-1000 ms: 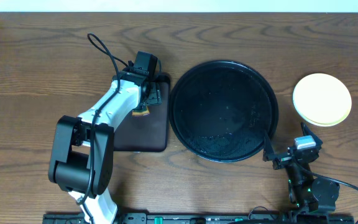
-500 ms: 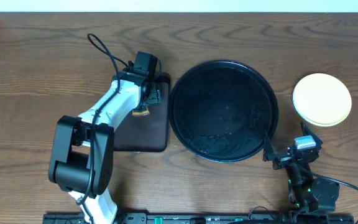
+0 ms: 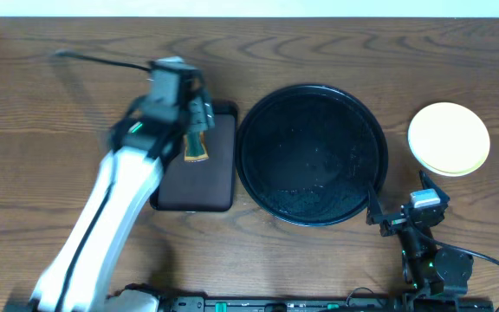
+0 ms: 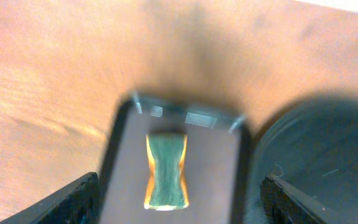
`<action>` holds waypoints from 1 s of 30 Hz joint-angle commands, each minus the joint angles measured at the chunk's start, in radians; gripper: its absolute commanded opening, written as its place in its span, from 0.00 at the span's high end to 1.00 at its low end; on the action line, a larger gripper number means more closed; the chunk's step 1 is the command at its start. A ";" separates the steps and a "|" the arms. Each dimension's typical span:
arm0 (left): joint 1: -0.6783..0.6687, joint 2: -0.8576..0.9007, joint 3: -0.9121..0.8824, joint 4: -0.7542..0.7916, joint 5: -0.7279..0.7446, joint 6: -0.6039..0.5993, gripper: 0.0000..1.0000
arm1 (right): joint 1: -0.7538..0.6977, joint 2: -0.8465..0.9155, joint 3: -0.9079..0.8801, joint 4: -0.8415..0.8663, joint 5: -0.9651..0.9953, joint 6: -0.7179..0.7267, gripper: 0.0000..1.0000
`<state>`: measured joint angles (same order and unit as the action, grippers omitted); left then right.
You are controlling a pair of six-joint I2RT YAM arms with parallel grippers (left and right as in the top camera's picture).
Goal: Clean dirty plates on tray and stack at the side
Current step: 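Lower the sponge onto the small tray and open the left gripper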
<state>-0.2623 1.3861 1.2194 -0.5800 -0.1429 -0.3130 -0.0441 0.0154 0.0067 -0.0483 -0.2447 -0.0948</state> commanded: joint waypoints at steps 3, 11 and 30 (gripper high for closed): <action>0.027 -0.320 0.010 -0.021 -0.027 0.010 0.17 | 0.010 -0.002 -0.001 -0.005 0.005 0.011 0.01; 0.107 -0.702 -0.056 -0.195 -0.027 0.010 0.17 | 0.010 -0.002 -0.001 -0.005 0.005 0.011 0.01; 0.203 -1.293 -0.847 0.541 0.051 -0.003 0.17 | 0.010 -0.002 -0.001 -0.005 0.005 0.011 0.01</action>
<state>-0.0662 0.1421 0.4404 -0.1562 -0.1345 -0.3157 -0.0441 0.0158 0.0067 -0.0486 -0.2420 -0.0948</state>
